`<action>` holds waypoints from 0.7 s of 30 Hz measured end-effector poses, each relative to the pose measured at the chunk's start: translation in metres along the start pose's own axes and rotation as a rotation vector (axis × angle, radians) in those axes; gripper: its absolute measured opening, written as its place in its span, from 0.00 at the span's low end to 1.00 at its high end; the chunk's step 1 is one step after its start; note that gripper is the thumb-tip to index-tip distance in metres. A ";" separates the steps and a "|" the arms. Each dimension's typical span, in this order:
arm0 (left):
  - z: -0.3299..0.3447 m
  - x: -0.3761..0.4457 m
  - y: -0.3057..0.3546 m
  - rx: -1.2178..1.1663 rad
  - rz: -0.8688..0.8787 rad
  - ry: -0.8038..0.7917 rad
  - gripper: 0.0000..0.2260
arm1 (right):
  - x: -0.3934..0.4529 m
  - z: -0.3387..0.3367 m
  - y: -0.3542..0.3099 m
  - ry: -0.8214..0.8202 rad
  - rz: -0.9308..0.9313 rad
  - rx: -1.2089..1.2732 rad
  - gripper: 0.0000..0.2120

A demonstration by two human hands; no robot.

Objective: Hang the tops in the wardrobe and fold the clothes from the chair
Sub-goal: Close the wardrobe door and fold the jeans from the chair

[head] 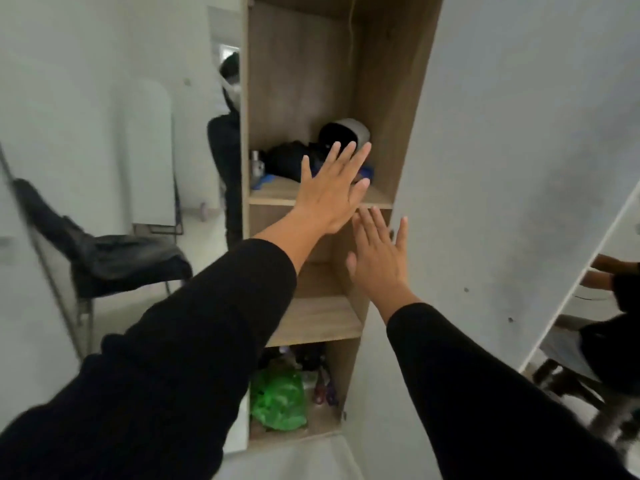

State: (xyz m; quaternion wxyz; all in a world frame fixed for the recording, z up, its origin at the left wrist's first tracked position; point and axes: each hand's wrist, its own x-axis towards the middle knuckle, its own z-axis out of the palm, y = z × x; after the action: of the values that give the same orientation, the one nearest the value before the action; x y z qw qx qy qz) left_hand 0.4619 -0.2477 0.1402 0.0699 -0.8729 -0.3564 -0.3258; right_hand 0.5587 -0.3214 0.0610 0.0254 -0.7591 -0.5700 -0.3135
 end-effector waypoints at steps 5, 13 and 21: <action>-0.066 -0.089 -0.091 0.118 -0.209 -0.019 0.24 | -0.008 -0.041 -0.117 0.077 -0.183 0.190 0.32; -0.191 -0.291 -0.202 0.363 -0.639 -0.048 0.24 | -0.081 -0.125 -0.317 0.130 -0.516 0.473 0.32; -0.296 -0.523 -0.218 0.542 -1.203 -0.087 0.24 | -0.201 -0.206 -0.460 0.088 -0.969 0.652 0.31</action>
State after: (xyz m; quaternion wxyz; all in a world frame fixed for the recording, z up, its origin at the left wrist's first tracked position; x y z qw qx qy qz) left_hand -0.1169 -0.4939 0.0230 0.0783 -0.4854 -0.8538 -0.1712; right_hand 0.0301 -0.4133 -0.0222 0.1351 -0.3512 -0.9175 -0.1293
